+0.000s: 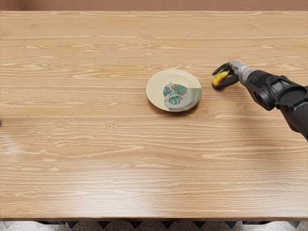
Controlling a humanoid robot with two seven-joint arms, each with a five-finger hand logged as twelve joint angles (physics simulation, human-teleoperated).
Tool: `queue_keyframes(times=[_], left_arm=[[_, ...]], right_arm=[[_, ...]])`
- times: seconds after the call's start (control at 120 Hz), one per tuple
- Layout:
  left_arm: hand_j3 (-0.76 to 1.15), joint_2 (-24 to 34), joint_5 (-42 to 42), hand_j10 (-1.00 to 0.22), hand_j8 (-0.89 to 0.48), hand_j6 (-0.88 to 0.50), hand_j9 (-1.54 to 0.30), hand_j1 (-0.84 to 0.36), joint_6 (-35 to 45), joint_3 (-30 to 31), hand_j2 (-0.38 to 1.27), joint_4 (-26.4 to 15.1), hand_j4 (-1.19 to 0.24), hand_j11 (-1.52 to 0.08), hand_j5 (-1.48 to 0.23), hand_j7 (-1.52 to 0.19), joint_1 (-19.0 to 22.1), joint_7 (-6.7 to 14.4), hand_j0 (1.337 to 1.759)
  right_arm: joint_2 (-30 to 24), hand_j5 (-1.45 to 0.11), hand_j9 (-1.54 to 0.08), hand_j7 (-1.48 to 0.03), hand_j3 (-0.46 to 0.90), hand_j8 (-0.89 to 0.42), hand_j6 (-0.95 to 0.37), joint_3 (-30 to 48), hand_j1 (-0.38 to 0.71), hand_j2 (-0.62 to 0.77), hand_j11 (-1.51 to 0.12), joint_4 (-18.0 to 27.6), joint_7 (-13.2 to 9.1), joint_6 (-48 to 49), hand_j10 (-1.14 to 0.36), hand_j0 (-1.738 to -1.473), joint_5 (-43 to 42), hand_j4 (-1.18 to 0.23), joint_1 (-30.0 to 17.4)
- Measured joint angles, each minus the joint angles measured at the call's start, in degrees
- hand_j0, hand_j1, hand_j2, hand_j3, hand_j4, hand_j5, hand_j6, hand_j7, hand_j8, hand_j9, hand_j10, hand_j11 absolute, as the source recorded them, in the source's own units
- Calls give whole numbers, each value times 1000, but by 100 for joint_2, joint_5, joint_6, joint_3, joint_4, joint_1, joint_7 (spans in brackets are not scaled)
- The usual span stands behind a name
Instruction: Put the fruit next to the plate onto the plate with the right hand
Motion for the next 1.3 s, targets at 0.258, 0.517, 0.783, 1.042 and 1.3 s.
queue_keyframes(times=[0.258,0.517,0.783,1.042,1.3], left_arm=[[0,0,1,0,0,0,0,349,0,-2,0,0,0,0,0,0,-6,0,1658],[-1,0,3,0,0,0,0,349,0,-5,1,0,0,0,0,0,-6,-2,1658],[0,0,0,0,0,0,0,349,0,0,0,1,0,0,0,0,-3,0,1658],[0,0,-1,0,0,0,0,349,0,2,0,0,0,0,0,0,-2,1,1658],[0,0,11,0,0,0,0,349,0,5,0,3,0,0,0,0,-469,19,1658]], right_arm=[[-799,-1178,-1174,-1070,3,-246,-426,-113,269,262,-1197,37,-6,937,-469,-1650,645,-712,189],[-922,-1280,-1241,-1116,3,-235,-426,-165,241,264,-1282,358,-187,2417,-522,-1656,992,-680,749],[-76,-1227,-1195,-1106,0,-308,-426,-197,335,569,-1204,449,-513,2624,-559,-1658,993,-680,1020],[189,-380,-371,-346,0,-111,-144,-151,-129,148,-374,422,-500,1300,-183,-1658,1252,-279,1000],[-1919,-131,-128,-121,0,-51,-61,-105,-266,38,-129,458,102,2289,-70,-1658,1392,-98,440]])
